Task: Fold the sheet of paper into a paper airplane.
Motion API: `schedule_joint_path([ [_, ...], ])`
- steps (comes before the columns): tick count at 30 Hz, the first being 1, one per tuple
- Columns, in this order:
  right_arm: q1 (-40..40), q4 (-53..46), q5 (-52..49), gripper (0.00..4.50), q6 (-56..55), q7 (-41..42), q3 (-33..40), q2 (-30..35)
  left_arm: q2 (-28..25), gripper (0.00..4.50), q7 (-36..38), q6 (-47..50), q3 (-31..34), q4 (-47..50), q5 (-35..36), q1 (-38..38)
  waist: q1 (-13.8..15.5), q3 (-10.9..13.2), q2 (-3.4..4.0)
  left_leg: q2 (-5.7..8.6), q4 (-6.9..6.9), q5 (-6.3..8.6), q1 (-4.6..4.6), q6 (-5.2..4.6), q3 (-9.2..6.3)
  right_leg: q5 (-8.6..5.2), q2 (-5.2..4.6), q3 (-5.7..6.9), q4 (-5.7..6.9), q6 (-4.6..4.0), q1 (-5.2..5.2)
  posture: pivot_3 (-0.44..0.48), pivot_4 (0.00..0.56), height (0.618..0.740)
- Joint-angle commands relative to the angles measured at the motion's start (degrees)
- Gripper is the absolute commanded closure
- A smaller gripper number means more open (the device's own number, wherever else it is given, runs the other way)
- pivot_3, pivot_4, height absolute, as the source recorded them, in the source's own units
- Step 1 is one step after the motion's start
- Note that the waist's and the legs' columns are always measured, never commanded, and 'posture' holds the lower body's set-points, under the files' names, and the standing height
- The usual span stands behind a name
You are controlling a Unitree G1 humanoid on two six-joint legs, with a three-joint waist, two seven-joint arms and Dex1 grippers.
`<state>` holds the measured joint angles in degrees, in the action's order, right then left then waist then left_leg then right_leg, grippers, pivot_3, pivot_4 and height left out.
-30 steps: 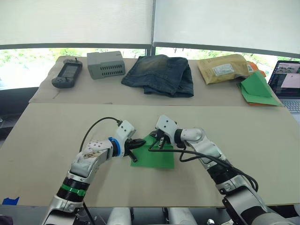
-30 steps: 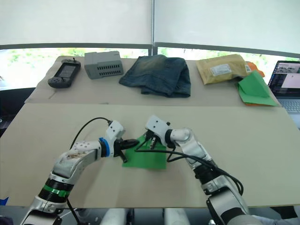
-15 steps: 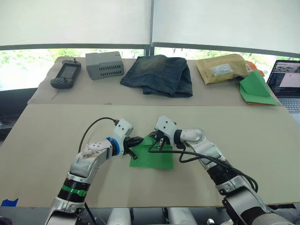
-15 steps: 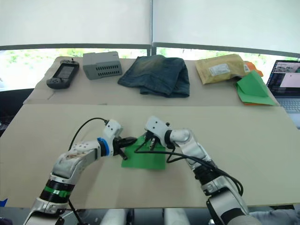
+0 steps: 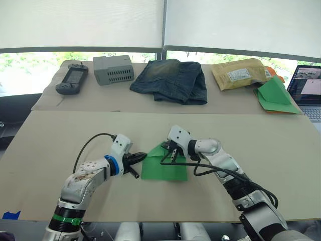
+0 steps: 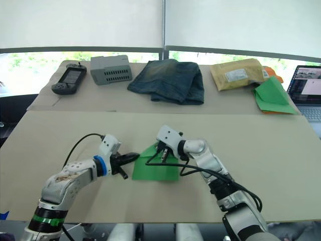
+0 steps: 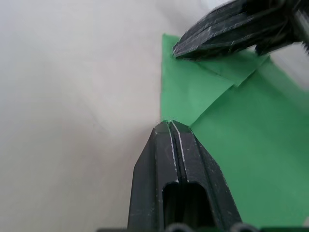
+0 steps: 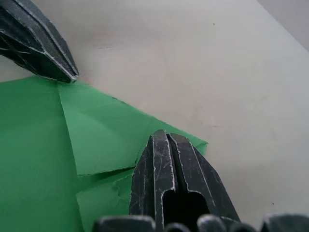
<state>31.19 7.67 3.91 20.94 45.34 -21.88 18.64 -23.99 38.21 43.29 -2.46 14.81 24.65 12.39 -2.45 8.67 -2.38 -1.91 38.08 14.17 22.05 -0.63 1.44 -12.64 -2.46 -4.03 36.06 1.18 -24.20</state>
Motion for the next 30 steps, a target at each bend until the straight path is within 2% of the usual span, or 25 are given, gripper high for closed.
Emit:
schedule_joint_path([
  [1, -1.7, 0.2, 0.6, 4.50, 2.0, 0.7, -1.0, 0.8, 0.5, 4.49, 0.3, -1.9, -0.1, 0.5, 0.4, 2.2, -0.1, 0.0, 0.00, 0.01, 0.00, 0.00, 0.01, 0.00, 0.00, -0.01, 0.00, 0.00, 0.00, 0.00, -0.01, 0.000, 0.150, 0.740],
  [13, -3.4, -5.6, -0.1, 4.50, 6.2, -1.0, 1.2, 2.4, 0.4, 4.49, 2.4, -6.9, -10.0, -10.8, -7.4, 5.0, 0.4, 0.0, 0.00, 0.07, 0.00, 0.00, 0.06, 0.00, -0.02, -0.02, -0.04, 0.03, -0.03, 0.03, 0.01, 0.000, 0.150, 0.740],
  [18, -4.7, -13.9, -3.3, 4.50, 11.6, -1.5, 5.2, 3.1, 1.5, 4.49, 2.7, -7.8, -9.9, -12.7, -7.6, 5.4, 1.0, 0.0, 0.01, 0.07, 0.00, 0.00, 0.07, 0.00, -0.02, -0.02, -0.05, 0.03, -0.04, 0.03, 0.01, 0.000, 0.150, 0.740],
  [23, -7.0, -24.5, -9.1, 4.50, 20.3, -2.7, 13.2, 4.2, 2.0, 4.49, 3.8, -8.4, -11.3, -13.6, -8.2, 5.7, 1.6, 0.0, 0.01, 0.07, 0.00, 0.00, 0.14, 0.00, -0.03, -0.02, -0.03, 0.04, -0.04, 0.04, -0.06, 0.000, 0.150, 0.740],
  [24, -8.0, -27.3, -11.9, 3.89, 24.0, -2.3, 15.8, 4.5, 1.9, 4.50, 4.1, -8.7, -11.8, -14.0, -8.7, 5.8, 1.7, 0.0, 0.01, 0.06, 0.00, 0.00, 0.13, 0.00, -0.03, -0.03, -0.03, 0.04, -0.04, 0.04, -0.05, 0.000, 0.150, 0.740],
  [25, -8.6, -29.2, -13.9, 3.69, 26.7, -2.2, 17.5, 4.7, 1.8, 4.50, 4.3, -9.0, -12.1, -14.2, -9.0, 6.0, 1.8, 0.0, 0.01, 0.07, 0.00, 0.00, 0.16, 0.00, -0.03, -0.03, -0.03, 0.04, -0.06, 0.05, -0.06, 0.000, 0.150, 0.740],
  [28, -10.6, -33.3, -18.2, 2.60, 33.1, -3.2, 21.8, 5.1, 2.1, 4.50, 4.7, -9.4, -12.3, -14.7, -9.0, 6.2, 1.8, 0.0, 0.01, 0.08, 0.00, 0.00, 0.17, 0.00, -0.04, -0.03, -0.04, 0.06, -0.12, 0.06, -0.03, 0.000, 0.150, 0.740],
  [30, -12.1, -35.0, -24.8, 1.93, 42.9, -3.9, 28.1, 2.4, 2.4, 4.50, 4.9, -9.8, -12.6, -15.1, -9.2, 6.6, 1.8, 0.0, 0.00, 0.08, 0.00, 0.00, 0.18, 0.00, -0.03, -0.03, -0.05, 0.04, -0.13, 0.07, -0.03, 0.000, 0.150, 0.740],
])
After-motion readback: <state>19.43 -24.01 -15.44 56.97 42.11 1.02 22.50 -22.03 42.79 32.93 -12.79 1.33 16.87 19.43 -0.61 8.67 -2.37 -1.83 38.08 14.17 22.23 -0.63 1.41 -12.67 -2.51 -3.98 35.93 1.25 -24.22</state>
